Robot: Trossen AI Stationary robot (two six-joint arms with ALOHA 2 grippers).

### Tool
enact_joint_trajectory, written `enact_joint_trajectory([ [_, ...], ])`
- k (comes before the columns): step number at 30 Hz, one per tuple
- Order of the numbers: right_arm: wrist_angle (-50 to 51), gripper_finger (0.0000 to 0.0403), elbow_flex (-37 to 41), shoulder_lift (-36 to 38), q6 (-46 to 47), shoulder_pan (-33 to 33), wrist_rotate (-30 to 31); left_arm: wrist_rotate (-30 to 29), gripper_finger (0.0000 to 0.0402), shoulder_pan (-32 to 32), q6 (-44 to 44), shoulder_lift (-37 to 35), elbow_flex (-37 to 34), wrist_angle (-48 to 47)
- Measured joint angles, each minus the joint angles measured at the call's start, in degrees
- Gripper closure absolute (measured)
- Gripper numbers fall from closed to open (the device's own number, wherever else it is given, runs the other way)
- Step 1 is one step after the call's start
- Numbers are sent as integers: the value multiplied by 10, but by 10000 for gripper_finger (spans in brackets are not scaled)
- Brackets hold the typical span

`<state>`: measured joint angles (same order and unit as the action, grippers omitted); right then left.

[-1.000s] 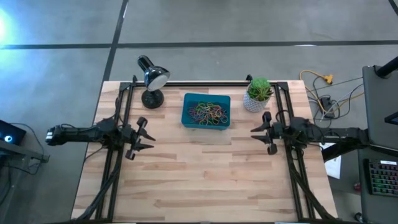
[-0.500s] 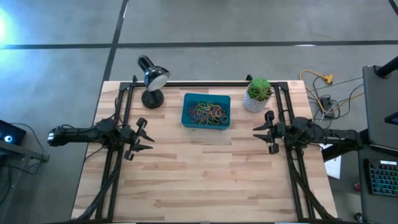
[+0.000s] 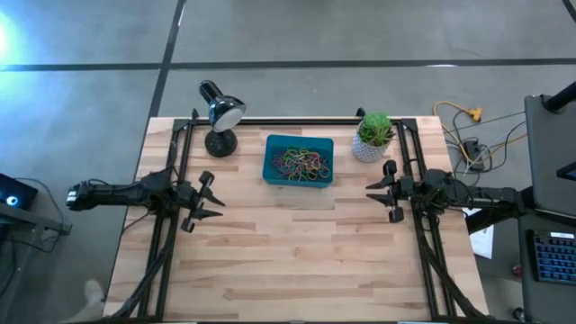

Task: Pick and place rubber bands into bin
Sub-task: Return to Home Position

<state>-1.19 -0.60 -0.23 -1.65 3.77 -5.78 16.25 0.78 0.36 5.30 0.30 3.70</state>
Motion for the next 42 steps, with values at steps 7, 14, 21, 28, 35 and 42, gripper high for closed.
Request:
enact_joint_trajectory([
  [7,0,313,0,0,2,0,0,0,292,0,0,2,0,1],
  [14,0,310,0,-5,2,0,0,0,292,0,0,2,0,1],
  [21,0,320,0,-6,1,0,-1,0,292,0,0,3,0,1],
  [28,0,318,0,-7,1,0,-1,0,292,0,0,3,0,1],
  [35,0,312,0,-7,1,0,-1,0,292,0,0,4,0,1],
  [42,0,320,0,-7,1,0,-1,0,292,0,0,4,0,1],
])
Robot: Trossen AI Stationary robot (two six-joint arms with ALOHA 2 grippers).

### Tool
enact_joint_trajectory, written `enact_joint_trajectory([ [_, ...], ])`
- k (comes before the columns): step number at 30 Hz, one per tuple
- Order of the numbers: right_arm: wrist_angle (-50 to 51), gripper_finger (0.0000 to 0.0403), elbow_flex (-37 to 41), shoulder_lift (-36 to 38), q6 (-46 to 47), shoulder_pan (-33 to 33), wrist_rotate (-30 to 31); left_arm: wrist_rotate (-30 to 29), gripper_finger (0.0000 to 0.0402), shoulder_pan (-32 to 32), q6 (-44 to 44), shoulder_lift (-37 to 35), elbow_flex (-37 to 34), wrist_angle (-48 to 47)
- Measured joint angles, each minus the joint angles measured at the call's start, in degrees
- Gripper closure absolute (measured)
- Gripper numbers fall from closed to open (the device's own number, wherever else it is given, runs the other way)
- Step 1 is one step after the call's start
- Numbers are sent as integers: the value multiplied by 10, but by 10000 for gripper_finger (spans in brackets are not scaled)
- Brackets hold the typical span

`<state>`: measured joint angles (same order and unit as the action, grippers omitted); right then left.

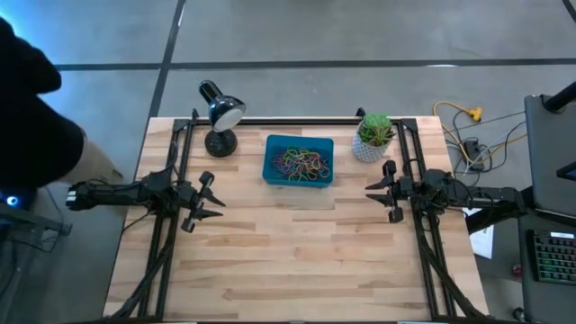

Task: Pick and place rubber bands into bin
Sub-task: Return to Home Position

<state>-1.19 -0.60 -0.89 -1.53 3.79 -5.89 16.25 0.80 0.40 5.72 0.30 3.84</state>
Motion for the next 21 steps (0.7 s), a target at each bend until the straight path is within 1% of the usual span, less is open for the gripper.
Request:
enact_joint_trajectory([
  [14,0,328,0,0,0,0,0,0,292,0,0,2,0,0],
  [21,0,323,0,0,0,0,0,0,292,0,0,3,0,0],
])
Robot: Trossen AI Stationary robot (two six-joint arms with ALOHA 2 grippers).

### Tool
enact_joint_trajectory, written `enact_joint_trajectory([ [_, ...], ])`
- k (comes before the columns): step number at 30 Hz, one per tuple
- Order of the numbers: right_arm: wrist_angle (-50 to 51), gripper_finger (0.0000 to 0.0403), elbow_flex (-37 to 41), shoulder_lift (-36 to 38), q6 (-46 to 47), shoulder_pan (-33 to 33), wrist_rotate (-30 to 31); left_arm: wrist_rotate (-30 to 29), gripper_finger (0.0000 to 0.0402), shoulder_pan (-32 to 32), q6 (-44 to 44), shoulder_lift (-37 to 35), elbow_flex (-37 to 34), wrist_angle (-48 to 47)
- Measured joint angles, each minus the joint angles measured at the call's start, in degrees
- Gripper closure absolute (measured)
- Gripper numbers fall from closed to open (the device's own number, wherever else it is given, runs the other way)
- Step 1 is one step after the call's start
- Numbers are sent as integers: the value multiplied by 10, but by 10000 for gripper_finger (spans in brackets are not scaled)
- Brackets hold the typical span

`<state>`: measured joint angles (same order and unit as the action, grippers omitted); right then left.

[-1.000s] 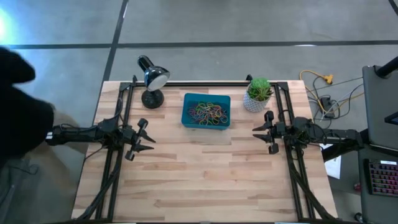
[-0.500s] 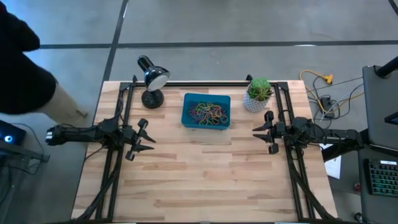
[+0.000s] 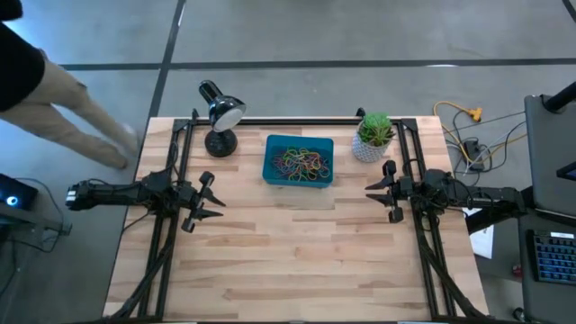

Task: Pick and place rubber bands into bin
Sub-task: Return to Home Position

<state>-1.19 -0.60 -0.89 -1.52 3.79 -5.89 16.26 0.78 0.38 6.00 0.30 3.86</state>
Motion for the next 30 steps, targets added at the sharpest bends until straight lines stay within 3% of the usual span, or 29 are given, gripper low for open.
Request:
enact_joint_trajectory([
  [30,0,320,0,0,0,0,0,0,292,0,0,1,0,0],
])
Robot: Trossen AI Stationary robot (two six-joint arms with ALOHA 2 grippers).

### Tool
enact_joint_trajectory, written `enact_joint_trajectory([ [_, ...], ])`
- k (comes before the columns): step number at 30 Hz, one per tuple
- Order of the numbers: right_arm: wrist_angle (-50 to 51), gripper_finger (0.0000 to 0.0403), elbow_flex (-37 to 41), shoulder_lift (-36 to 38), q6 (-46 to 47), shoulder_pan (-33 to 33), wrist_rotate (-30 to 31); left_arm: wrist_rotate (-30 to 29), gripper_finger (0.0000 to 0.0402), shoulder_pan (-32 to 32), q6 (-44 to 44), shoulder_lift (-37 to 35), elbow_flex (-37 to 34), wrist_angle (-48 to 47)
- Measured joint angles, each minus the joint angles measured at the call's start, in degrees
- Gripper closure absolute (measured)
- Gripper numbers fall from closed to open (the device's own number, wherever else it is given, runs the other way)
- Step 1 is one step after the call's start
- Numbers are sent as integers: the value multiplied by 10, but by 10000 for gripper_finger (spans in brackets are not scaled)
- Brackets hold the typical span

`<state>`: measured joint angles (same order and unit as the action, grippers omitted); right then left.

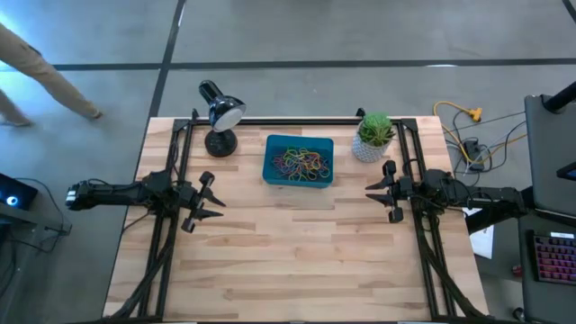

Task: Pick and place rubber bands into bin
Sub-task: Return to Home Position

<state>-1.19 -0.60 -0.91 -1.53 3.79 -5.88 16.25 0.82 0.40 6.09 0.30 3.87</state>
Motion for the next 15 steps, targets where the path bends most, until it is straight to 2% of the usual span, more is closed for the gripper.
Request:
enact_joint_trajectory([
  [15,0,328,0,0,0,0,0,0,292,0,0,0,0,0],
])
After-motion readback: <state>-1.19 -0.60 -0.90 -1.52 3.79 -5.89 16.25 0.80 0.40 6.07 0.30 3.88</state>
